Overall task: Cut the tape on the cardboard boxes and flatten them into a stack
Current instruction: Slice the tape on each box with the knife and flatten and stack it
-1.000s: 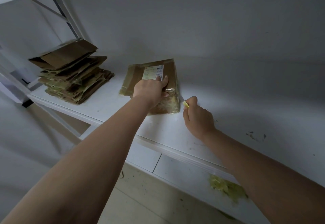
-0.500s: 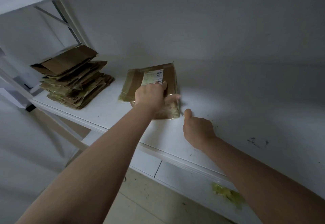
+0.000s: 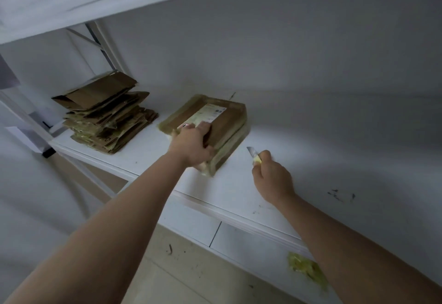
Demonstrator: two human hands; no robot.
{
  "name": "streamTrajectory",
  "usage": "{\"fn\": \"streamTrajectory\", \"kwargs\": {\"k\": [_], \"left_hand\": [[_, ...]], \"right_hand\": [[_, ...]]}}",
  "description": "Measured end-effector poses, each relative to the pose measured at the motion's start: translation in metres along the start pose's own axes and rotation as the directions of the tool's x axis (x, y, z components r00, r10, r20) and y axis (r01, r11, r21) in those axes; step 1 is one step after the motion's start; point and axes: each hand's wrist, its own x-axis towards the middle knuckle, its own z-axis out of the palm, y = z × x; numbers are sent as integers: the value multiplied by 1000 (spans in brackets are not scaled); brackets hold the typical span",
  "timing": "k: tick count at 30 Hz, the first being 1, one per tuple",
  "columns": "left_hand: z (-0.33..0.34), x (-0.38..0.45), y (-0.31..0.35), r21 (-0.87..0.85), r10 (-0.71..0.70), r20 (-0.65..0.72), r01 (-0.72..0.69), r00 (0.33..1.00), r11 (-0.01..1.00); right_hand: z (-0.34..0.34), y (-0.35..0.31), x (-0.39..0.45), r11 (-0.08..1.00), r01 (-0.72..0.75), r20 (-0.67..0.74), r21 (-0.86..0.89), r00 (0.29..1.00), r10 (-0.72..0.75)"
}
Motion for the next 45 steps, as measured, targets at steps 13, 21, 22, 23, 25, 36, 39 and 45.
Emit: {"fn": "streamTrajectory", "kwargs": {"k": [13, 21, 22, 23, 25, 36, 39, 45], "left_hand": [[17, -17, -25, 74, -4, -21, 6, 1000, 997], [27, -11, -34, 130, 21, -74, -12, 997, 991], [28, -11, -34, 131, 24, -84, -13, 996, 991], [28, -12, -34, 134, 28, -93, -15, 995, 991], [27, -11, -34, 134, 32, -107, -18, 994, 991], [30, -11, -33, 167, 27, -138, -4, 990, 986], [31, -10, -33, 177, 25, -144, 1, 989, 984], [32, -11, -32, 189, 22, -158, 8, 987, 982]], "right_hand": [[1, 2, 10, 997, 59, -41, -40, 997, -61], [9, 2, 34, 995, 96, -33, -18, 995, -97], [10, 3, 35, 995, 100, -40, -22, 994, -100], [11, 3, 36, 994, 103, -45, -32, 993, -105], [11, 2, 36, 992, 110, -52, -60, 992, -113], [11, 1, 38, 972, 106, -29, -209, 993, -114], [14, 3, 37, 983, 163, -113, -88, 978, -173], [16, 3, 40, 983, 179, -166, -29, 969, -182]]}}
